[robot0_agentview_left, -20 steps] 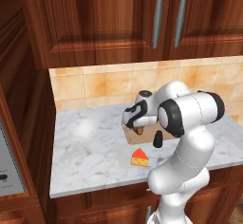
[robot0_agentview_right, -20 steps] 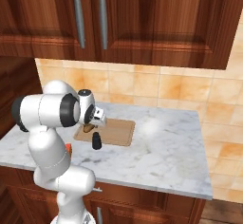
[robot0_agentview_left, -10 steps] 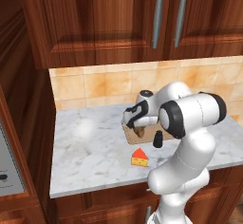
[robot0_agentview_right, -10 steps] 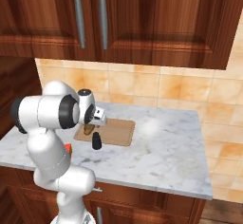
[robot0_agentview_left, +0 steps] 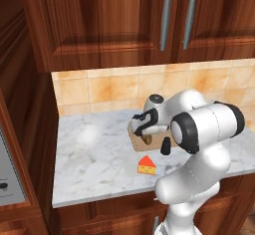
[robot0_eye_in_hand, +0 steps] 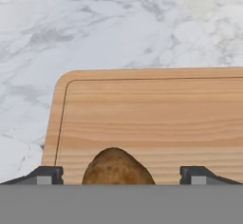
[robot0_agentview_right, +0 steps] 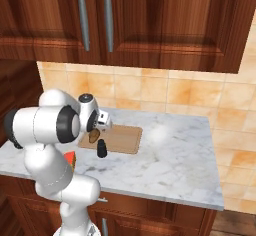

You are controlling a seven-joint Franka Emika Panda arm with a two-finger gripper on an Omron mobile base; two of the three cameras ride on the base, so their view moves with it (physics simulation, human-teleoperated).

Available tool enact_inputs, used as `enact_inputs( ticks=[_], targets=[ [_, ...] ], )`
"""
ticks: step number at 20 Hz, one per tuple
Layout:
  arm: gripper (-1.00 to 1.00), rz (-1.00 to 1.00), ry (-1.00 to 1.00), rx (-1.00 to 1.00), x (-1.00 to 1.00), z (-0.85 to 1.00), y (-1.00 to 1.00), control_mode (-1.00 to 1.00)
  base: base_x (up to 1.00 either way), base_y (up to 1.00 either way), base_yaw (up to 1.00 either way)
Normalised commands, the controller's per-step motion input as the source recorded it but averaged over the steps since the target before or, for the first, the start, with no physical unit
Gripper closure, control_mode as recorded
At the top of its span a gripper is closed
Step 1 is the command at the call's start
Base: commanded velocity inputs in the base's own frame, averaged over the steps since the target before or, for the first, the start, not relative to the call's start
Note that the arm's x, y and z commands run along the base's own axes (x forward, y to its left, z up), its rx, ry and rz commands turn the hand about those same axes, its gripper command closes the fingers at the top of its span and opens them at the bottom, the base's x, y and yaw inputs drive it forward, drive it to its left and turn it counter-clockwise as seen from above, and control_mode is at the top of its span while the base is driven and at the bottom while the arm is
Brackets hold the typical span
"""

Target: Retrieve the reheated potato from the microwave, then place the potato, cheese, and condiment on the cutting board.

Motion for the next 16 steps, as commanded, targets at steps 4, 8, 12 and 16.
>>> enact_inputs(
  ticks=[4,8,12,16],
  targets=[
    [-1.00,-0.02,-0.09,0.00,-0.34,0.19,-0.12,-1.00,0.00,0.00,0.00],
    [-1.00,-0.04,-0.01,-0.02,-0.23,0.30,-0.13,-1.00,0.00,0.00,0.00],
    [-1.00,-0.04,0.05,-0.04,-0.13,0.45,-0.14,-1.00,0.00,0.00,0.00],
    [-1.00,-0.04,0.11,-0.03,-0.29,0.42,-0.27,-1.00,0.00,0.00,0.00]
  ],
)
